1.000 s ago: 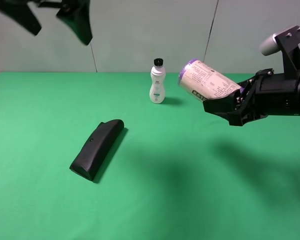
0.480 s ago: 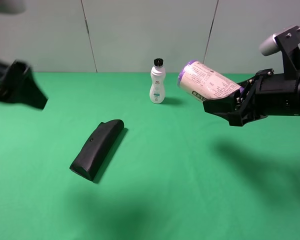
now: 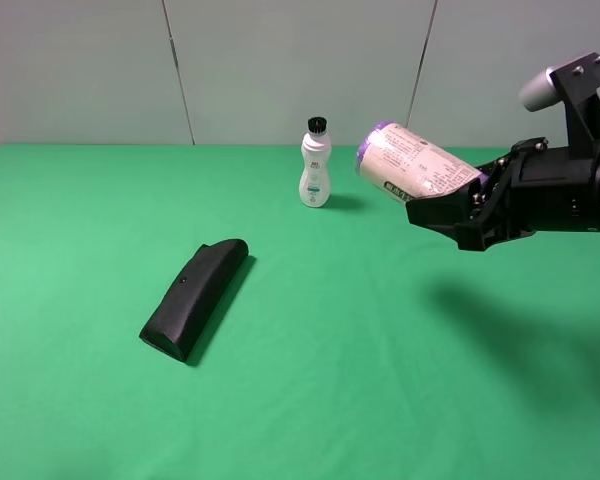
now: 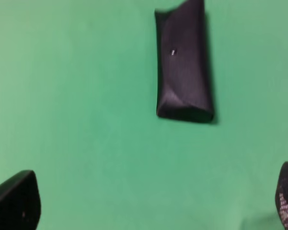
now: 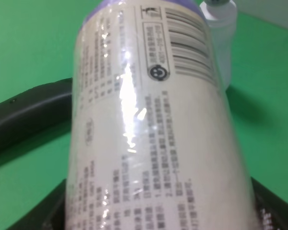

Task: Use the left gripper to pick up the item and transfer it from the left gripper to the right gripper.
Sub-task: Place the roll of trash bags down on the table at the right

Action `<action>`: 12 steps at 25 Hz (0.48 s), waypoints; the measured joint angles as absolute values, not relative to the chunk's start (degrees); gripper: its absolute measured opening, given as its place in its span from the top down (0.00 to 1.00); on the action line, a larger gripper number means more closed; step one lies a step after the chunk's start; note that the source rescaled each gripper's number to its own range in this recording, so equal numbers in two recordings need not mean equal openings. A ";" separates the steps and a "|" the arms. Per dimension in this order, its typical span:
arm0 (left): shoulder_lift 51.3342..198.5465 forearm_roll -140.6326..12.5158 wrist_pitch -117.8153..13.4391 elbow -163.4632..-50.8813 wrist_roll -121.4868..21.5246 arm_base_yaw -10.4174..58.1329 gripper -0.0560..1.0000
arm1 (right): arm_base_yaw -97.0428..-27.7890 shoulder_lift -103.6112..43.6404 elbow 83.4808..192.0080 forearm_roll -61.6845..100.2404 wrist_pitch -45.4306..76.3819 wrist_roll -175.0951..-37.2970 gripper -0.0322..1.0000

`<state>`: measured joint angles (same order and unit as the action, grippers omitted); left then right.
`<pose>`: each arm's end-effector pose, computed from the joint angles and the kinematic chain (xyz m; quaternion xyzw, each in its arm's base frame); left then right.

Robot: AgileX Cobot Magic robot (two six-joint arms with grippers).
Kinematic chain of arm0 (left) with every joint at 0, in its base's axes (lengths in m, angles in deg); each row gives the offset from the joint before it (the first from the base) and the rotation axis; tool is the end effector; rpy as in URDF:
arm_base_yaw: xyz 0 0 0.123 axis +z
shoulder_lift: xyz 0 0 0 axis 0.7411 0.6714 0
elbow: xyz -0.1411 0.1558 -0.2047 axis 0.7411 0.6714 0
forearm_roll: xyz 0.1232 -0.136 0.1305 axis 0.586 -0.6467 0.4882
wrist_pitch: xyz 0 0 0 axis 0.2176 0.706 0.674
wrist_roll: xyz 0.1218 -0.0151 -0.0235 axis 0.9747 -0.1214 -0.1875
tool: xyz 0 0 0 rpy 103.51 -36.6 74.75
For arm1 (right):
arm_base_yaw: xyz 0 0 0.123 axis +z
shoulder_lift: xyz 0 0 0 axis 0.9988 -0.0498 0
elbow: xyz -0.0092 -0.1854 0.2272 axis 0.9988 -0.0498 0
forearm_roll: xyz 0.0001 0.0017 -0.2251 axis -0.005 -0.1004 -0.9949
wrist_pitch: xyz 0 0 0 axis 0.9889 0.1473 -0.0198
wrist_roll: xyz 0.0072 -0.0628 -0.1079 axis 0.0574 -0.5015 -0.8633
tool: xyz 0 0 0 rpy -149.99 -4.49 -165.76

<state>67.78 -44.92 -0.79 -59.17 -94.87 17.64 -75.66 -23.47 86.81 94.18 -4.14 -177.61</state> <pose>0.0349 -0.0086 0.2710 0.1547 0.8710 -0.1167 0.4515 0.1944 0.1005 0.2407 -0.2883 0.8230 0.2161 0.4391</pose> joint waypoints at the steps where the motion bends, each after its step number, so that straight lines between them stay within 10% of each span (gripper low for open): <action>1: 64.45 -44.92 -0.57 -58.35 -94.31 17.64 0.04 | -75.66 -23.47 86.81 94.18 -4.14 -177.54 0.97; 12: 51.63 -45.18 5.13 -55.16 -91.92 17.64 0.04 | -75.66 -23.47 86.81 94.18 -4.03 -175.68 0.97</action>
<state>51.63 -45.18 5.13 -55.16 -91.92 17.64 -75.66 -23.47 86.81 94.18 -4.03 -175.68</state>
